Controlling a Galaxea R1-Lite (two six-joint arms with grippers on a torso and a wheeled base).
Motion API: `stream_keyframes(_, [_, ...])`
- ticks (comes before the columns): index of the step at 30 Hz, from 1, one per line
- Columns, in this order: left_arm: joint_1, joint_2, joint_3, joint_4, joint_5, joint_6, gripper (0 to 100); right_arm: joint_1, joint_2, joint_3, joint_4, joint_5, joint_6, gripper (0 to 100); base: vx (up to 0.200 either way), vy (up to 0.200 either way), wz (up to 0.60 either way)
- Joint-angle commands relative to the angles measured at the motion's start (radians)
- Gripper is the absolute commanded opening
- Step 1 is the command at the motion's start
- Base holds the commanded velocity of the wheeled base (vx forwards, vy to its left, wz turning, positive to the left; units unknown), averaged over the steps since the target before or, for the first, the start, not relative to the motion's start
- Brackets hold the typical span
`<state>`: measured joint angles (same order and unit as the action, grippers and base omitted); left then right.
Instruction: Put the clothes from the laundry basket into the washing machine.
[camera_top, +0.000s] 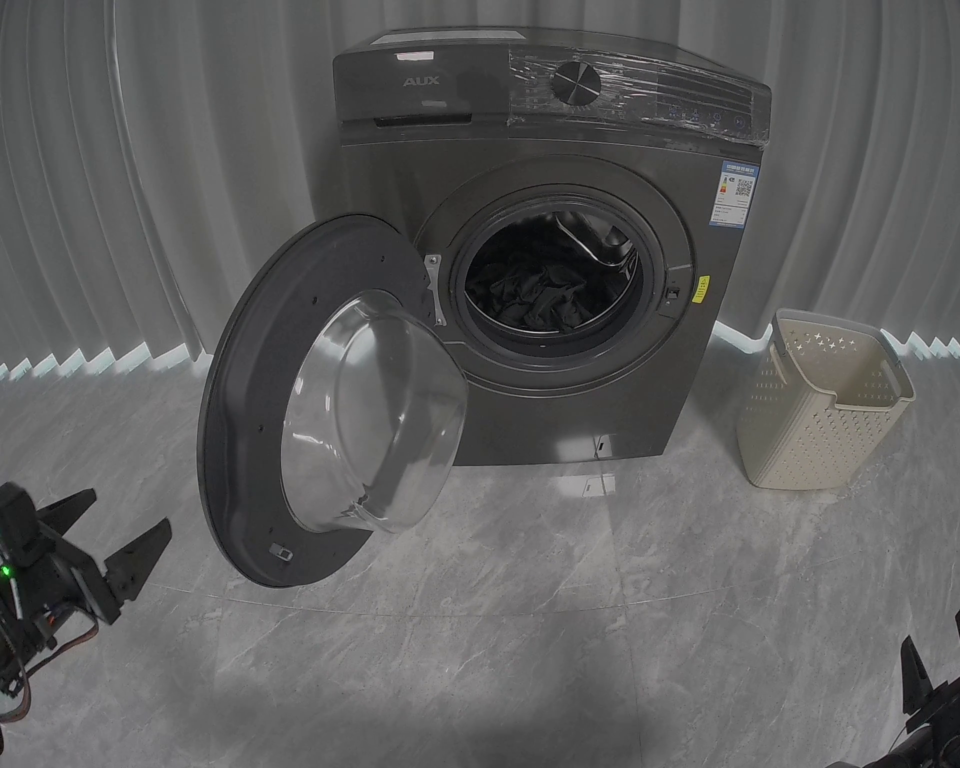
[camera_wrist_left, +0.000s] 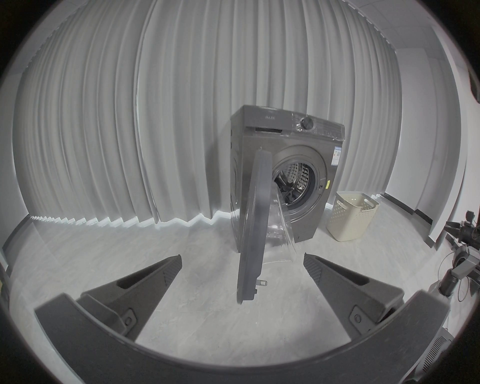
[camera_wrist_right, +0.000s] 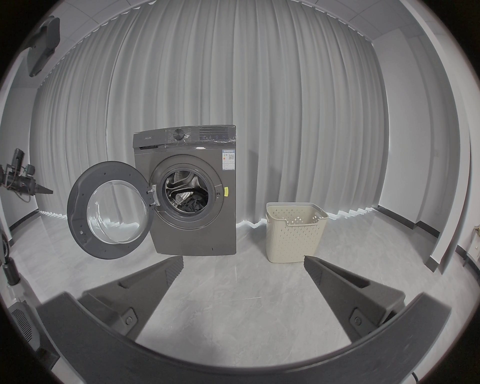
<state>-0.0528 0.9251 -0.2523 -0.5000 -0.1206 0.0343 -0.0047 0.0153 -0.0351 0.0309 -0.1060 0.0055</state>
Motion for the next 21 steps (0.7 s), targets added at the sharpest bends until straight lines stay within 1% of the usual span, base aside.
stream_keyframes(1, [-0.041, 0.311, -0.016, -0.153, -0.004, 0.001, 100, 0.000, -0.015, 0.000, 0.000, 0.000, -0.001, 100, 0.000, 0.000, 0.00])
stream_keyframes(3, [-0.052, 0.370, -0.018, -0.221, -0.004, 0.001, 100, 0.000, -0.015, 0.000, 0.000, 0.000, -0.001, 100, 0.000, 0.000, 0.00])
stream_keyframes(4, [-0.055, 0.385, -0.018, -0.238, -0.004, 0.001, 100, 0.000, -0.015, 0.000, 0.000, 0.000, -0.001, 100, 0.000, 0.000, 0.00])
stream_keyframes(6, [-0.082, 0.434, -0.021, -0.304, -0.002, -0.007, 100, 0.000, -0.015, 0.000, 0.000, 0.000, -0.001, 100, 0.000, 0.000, 0.00])
stream_keyframes(7, [-0.093, 0.451, -0.025, -0.319, -0.001, -0.011, 100, 0.002, -0.015, 0.000, 0.000, 0.000, -0.001, 100, 0.000, 0.000, 0.00])
stream_keyframes(13, [-0.141, 0.528, -0.064, -0.354, -0.002, -0.022, 100, 0.000, -0.015, 0.000, 0.000, 0.000, -0.001, 100, 0.000, 0.000, 0.00])
stream_keyframes(16, [-0.205, 0.531, -0.068, -0.367, -0.002, -0.027, 100, 0.000, -0.015, 0.000, 0.000, 0.000, -0.001, 100, 0.000, 0.000, 0.00])
stream_keyframes(18, [-0.254, 0.528, -0.077, -0.376, -0.001, -0.045, 100, 0.000, -0.015, 0.000, 0.000, 0.000, -0.001, 100, 0.000, 0.000, 0.00])
stream_keyframes(20, [-0.326, 0.514, -0.085, -0.385, -0.001, -0.080, 100, 0.000, -0.015, 0.000, 0.000, 0.000, -0.001, 100, 0.000, 0.000, 0.00])
stream_keyframes(21, [-0.351, 0.508, -0.087, -0.387, -0.001, -0.096, 100, 0.000, -0.015, 0.000, 0.000, 0.000, -0.001, 100, 0.000, 0.000, 0.00])
